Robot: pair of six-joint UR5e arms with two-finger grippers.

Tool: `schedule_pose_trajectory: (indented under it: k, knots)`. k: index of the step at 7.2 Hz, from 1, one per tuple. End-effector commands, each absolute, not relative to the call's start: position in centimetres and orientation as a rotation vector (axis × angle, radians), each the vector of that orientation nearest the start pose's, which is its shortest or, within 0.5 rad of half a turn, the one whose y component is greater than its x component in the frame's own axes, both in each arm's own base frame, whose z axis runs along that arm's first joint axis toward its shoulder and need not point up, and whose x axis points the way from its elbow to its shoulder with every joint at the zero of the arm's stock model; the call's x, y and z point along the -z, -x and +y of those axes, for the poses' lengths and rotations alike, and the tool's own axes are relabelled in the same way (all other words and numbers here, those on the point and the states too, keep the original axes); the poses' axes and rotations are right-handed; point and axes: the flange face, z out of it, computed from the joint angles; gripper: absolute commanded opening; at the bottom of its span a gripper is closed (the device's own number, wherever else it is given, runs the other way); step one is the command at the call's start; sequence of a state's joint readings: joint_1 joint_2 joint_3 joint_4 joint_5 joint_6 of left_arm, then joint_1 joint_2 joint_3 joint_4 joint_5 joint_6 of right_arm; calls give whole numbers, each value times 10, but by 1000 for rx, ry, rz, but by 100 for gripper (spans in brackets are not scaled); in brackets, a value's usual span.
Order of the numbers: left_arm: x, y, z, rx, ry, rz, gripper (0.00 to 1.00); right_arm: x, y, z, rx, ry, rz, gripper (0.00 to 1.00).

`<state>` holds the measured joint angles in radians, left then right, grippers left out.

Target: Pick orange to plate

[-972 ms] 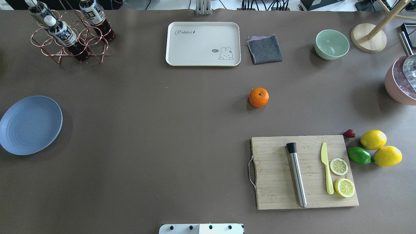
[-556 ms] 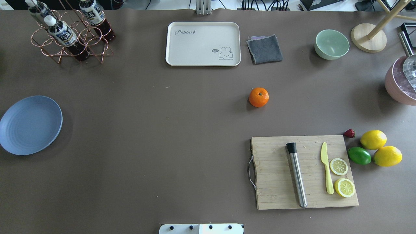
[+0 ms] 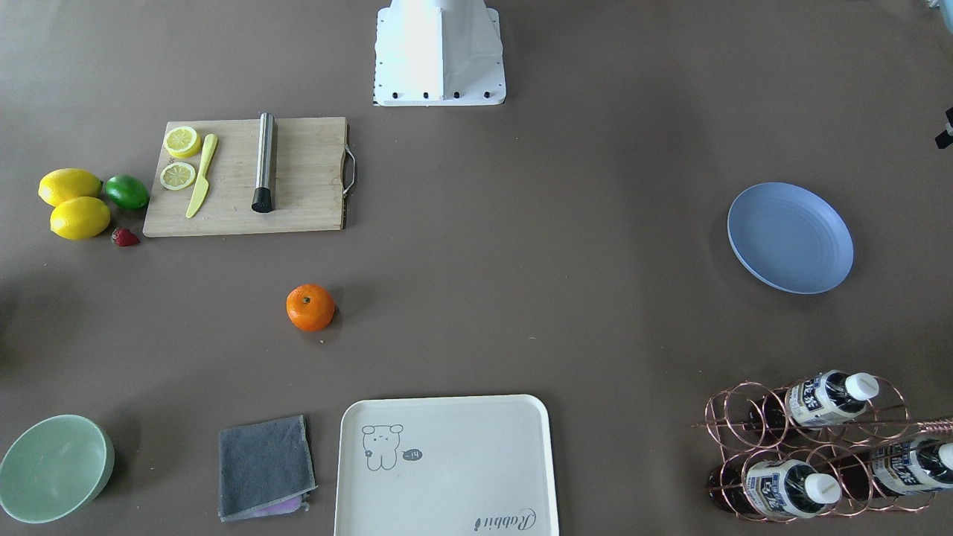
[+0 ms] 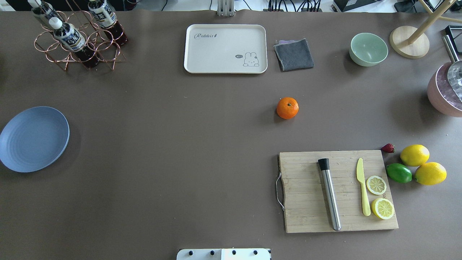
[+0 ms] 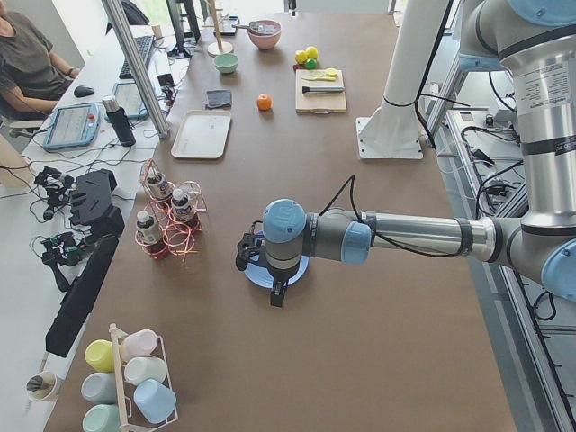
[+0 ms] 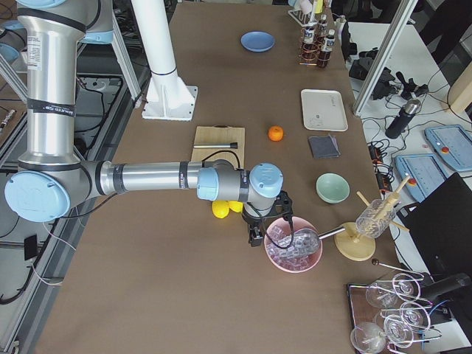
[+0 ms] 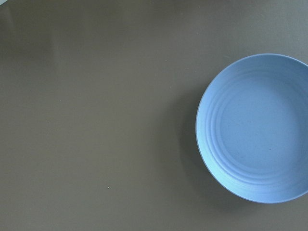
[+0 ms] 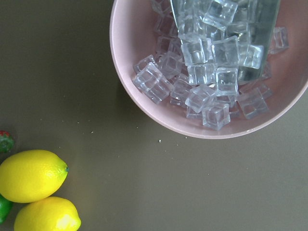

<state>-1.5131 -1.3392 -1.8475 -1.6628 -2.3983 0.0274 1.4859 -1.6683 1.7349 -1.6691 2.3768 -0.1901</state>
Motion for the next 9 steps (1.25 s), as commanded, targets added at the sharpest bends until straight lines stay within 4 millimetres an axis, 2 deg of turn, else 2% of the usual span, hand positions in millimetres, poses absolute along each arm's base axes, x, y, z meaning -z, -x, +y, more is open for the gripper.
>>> schedule_pose_trajectory:
  k: [1, 5, 6, 7, 8, 9]
  knots:
    - [-611, 36, -405, -139, -119, 831, 98, -632, -23, -450, 251, -13, -810, 100]
    - [-614, 36, -405, -138, -114, 831, 98, -618, -18, -453, 268, -59, -861, 100]
    - [-622, 32, -408, -142, -100, 830, 98, -618, -18, -453, 267, -59, -866, 100]
    - [-639, 18, -419, -167, -104, 833, 98, -618, -17, -452, 265, -55, -880, 100]
    - [-654, -9, -434, -127, -123, 848, 98, -620, -17, -449, 267, -55, -877, 100]
    - [-680, -39, -439, -105, -151, 877, 98, -620, -15, -449, 279, -58, -879, 100]
